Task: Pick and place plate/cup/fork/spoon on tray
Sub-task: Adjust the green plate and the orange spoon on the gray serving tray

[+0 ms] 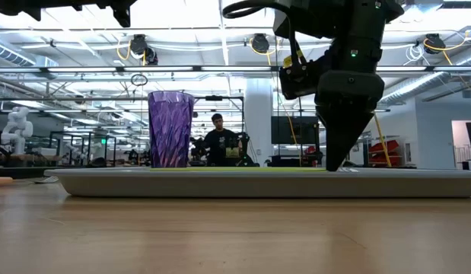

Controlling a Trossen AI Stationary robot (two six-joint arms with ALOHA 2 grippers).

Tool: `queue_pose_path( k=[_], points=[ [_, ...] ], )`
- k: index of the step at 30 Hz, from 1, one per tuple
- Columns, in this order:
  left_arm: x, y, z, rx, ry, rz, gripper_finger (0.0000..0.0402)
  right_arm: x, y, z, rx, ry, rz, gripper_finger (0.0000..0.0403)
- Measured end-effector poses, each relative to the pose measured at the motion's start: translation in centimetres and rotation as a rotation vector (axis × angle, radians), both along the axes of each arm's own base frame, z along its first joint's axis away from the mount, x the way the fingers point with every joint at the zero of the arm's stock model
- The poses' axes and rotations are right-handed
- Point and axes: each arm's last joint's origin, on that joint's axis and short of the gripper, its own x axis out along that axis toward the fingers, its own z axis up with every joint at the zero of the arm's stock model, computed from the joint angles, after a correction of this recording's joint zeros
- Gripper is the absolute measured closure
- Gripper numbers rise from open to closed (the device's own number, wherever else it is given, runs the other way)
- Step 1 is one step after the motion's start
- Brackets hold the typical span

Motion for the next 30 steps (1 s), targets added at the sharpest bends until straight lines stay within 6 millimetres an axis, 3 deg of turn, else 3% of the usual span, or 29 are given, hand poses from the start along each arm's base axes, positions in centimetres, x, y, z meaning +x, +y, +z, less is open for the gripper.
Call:
queue_pose_path(
  k=[21, 30],
  points=[
    [0.0, 0.0, 0.0, -0.004, 0.004, -0.004, 0.0327, -0.6, 0.0, -0.1, 0.028, 0.066, -0.047, 0.0259],
    [0.0, 0.0, -0.1, -0.004, 0.005, -0.005, 0.0327, -1.0, 0.8, 0.8, 0.060, 0.041, -0.049, 0.0259]
  ],
)
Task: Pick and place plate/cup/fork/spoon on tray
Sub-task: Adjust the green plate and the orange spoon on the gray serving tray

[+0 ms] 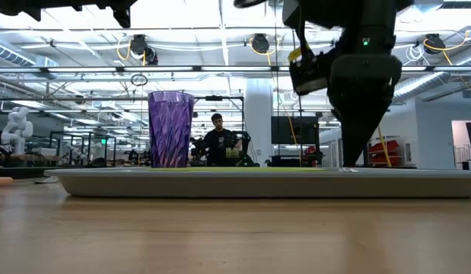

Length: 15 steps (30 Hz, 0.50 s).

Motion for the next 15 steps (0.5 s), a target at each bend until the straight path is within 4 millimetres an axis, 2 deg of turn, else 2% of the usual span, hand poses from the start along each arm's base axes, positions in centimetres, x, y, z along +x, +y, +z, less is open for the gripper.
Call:
queue_pose_path(
  k=[11, 15],
  points=[
    [0.0, 0.0, 0.0, 0.000, 0.002, -0.002, 0.0327, 0.6, 0.3, 2.4, 0.021, -0.201, -0.015, 0.0259],
    [0.0, 0.0, 0.0, -0.004, 0.002, -0.003, 0.0327, 0.2, 0.0, 2.2, -0.014, -0.159, -0.065, 0.0259]
  ],
)
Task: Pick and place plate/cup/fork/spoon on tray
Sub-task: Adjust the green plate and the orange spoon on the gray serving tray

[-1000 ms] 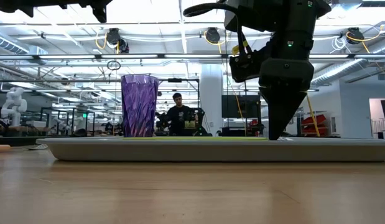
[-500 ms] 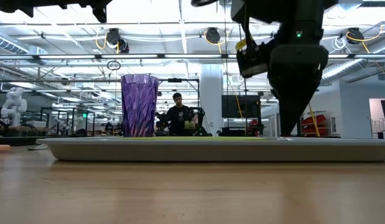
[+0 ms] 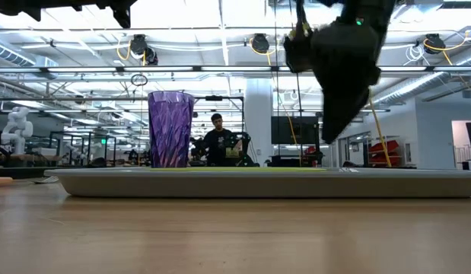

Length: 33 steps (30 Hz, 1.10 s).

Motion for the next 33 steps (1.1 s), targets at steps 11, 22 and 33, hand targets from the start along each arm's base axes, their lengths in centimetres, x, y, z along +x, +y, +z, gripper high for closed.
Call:
queue_pose_path(
  k=[11, 22, 33],
  points=[
    [0.0, 0.0, 0.0, 0.000, 0.000, 0.000, 0.0327, -1.2, -2.2, -0.4, -0.047, 0.136, -0.231, 0.0259],
    [0.0, 0.0, 0.0, -0.001, 0.001, 0.001, 0.0327, -2.8, -4.3, -0.4, -0.109, 0.298, -0.419, 0.0259],
    [0.0, 0.0, 0.0, -0.002, 0.001, -0.004, 0.0327, -3.0, -4.2, -0.5, -0.051, 0.340, -0.453, 0.0259]
  ],
)
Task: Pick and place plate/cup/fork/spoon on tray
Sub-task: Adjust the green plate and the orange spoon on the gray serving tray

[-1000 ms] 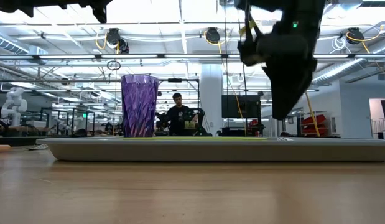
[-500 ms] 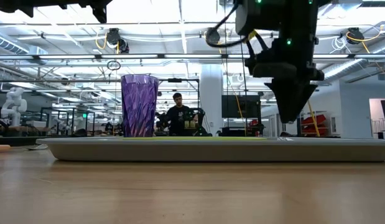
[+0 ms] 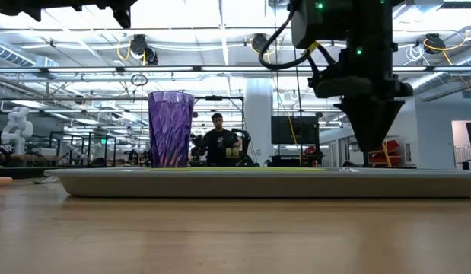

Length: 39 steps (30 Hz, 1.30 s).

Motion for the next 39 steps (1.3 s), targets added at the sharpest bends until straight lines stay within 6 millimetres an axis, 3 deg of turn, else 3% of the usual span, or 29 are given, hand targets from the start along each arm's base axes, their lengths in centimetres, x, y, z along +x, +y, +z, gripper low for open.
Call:
queue_pose_path(
  k=[6, 11, 15, 19, 27, 39],
  points=[
    [0.0, 0.0, 0.0, 0.004, 0.000, -0.012, 0.0327, 0.8, 0.2, 0.0, 0.003, -0.074, 0.063, 0.0259],
    [0.0, -0.1, 0.0, 0.008, 0.000, -0.014, 0.0327, 2.0, 0.7, 0.1, 0.008, -0.174, 0.298, 0.0259],
    [-0.2, -0.1, 0.2, 0.021, -0.016, -0.012, 0.0327, 2.9, 0.9, 0.2, 0.022, -0.263, 0.365, 0.0259],
    [-0.6, -0.1, 0.5, 0.048, -0.038, -0.009, 0.0327, 3.0, 0.8, 0.2, 0.037, -0.293, 0.196, 0.0259],
    [-1.6, -0.3, 1.1, 0.095, -0.087, 0.000, 0.0327, 0.8, 0.5, -0.1, 0.032, -0.098, -0.100, 0.0259],
    [-2.2, -0.4, 1.4, 0.130, -0.114, 0.008, 0.0327, 0.4, 0.8, -1.0, 0.112, -0.039, -0.178, 0.0259]
  ],
)
